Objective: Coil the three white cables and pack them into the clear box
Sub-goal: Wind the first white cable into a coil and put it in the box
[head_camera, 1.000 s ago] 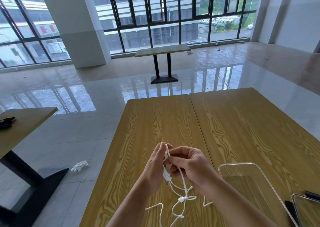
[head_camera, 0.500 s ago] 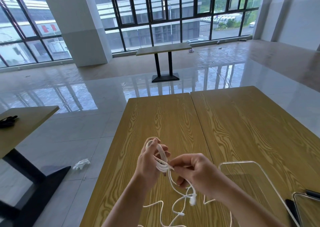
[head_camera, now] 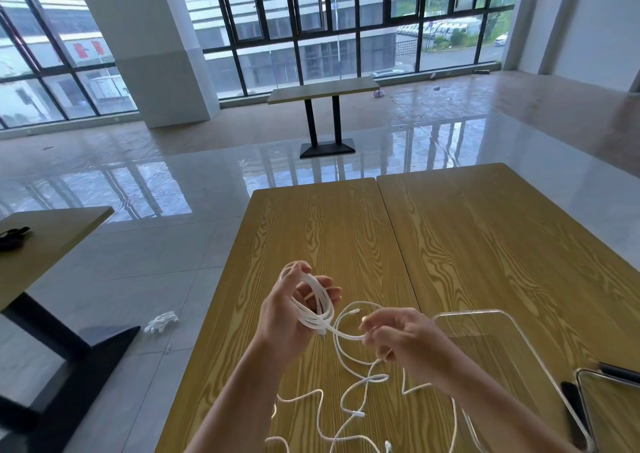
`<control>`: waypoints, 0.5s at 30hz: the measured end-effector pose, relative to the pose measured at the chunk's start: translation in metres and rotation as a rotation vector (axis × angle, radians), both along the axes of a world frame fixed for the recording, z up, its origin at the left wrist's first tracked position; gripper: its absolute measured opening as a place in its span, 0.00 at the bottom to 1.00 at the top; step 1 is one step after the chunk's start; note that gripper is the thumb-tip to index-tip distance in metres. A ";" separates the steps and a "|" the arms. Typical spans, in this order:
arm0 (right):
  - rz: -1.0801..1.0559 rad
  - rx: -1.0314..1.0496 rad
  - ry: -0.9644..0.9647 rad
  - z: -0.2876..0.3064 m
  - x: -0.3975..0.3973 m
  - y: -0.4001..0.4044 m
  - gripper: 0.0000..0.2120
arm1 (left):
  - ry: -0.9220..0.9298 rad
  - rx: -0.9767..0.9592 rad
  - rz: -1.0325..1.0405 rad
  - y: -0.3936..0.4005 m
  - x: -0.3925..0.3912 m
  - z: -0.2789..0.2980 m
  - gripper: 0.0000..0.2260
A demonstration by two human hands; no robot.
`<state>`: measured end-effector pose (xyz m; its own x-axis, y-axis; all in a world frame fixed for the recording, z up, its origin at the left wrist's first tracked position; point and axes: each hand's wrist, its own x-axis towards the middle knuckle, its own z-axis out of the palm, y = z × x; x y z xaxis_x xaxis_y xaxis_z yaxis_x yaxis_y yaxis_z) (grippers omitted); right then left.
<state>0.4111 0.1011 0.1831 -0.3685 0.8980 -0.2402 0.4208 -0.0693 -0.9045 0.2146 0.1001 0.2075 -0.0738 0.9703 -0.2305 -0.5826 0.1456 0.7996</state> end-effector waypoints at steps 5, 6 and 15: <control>-0.210 -0.094 0.223 0.001 -0.018 0.000 0.04 | 0.063 0.034 -0.088 -0.002 0.010 -0.001 0.07; -0.241 -0.114 0.251 0.002 -0.020 0.000 0.05 | 0.091 0.043 -0.093 -0.002 0.012 -0.002 0.08; -0.218 -0.119 0.192 0.001 -0.024 0.006 0.03 | 0.254 0.072 -0.131 -0.002 0.013 -0.008 0.09</control>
<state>0.3872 0.1074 0.1843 -0.2190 0.9307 -0.2928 0.2066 -0.2491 -0.9462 0.2271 0.0979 0.1992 0.0064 0.9886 -0.1507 -0.3424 0.1437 0.9285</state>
